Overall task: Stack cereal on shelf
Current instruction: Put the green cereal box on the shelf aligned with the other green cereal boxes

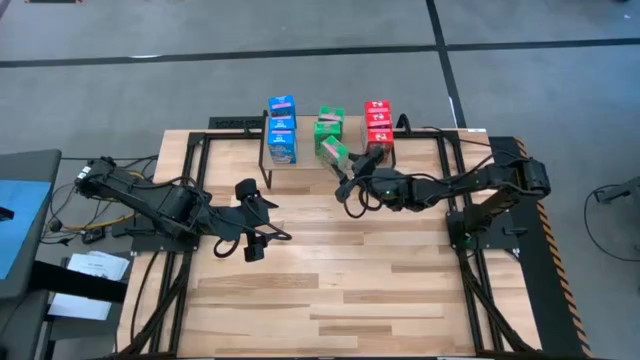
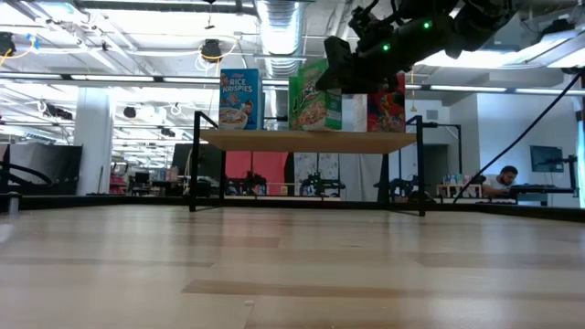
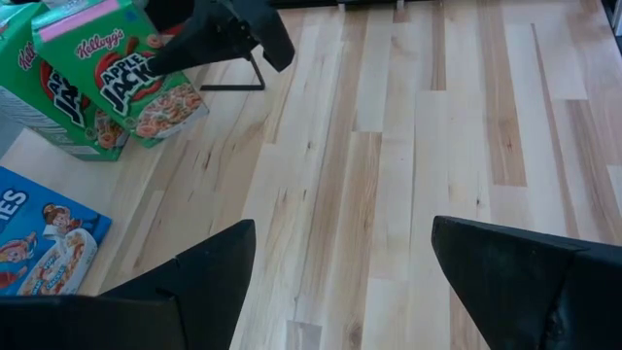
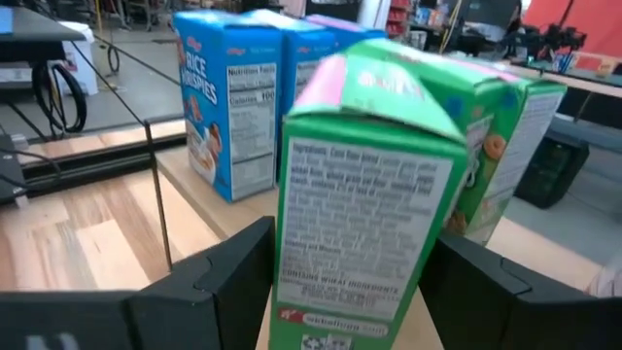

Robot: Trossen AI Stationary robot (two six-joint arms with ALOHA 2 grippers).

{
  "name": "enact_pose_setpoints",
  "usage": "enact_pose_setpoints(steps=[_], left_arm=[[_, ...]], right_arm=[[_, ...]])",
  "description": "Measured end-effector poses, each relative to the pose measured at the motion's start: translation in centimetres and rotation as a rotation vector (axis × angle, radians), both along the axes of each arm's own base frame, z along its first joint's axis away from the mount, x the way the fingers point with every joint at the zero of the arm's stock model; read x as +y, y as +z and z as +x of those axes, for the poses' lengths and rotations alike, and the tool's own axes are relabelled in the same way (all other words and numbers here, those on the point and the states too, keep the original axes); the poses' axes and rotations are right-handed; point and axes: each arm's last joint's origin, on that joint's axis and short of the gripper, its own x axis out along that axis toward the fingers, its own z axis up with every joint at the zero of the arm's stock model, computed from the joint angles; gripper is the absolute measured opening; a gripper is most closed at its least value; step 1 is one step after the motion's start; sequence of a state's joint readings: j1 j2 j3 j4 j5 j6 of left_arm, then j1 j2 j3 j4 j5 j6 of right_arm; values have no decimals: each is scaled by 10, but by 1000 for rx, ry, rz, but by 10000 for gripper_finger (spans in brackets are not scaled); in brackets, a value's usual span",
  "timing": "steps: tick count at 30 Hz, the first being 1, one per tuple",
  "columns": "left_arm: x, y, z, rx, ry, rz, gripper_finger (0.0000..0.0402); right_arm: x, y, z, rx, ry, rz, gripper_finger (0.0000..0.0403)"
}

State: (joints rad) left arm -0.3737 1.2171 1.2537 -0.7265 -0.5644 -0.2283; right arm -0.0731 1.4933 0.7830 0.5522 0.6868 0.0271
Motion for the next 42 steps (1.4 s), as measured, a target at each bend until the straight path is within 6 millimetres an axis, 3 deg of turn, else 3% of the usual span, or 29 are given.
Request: enact_pose_setpoints(steps=[22, 30, 42], left_arm=[[0, 0, 0, 0, 0, 0, 303], [0, 0, 0, 0, 0, 0, 303], [0, 0, 0, 0, 0, 0, 303]], right_arm=[[0, -5, -4, 36, -133, 3, 261], [10, -7, -3, 61, -102, 1, 261], [14, -8, -5, 85, -198, -29, 261]])
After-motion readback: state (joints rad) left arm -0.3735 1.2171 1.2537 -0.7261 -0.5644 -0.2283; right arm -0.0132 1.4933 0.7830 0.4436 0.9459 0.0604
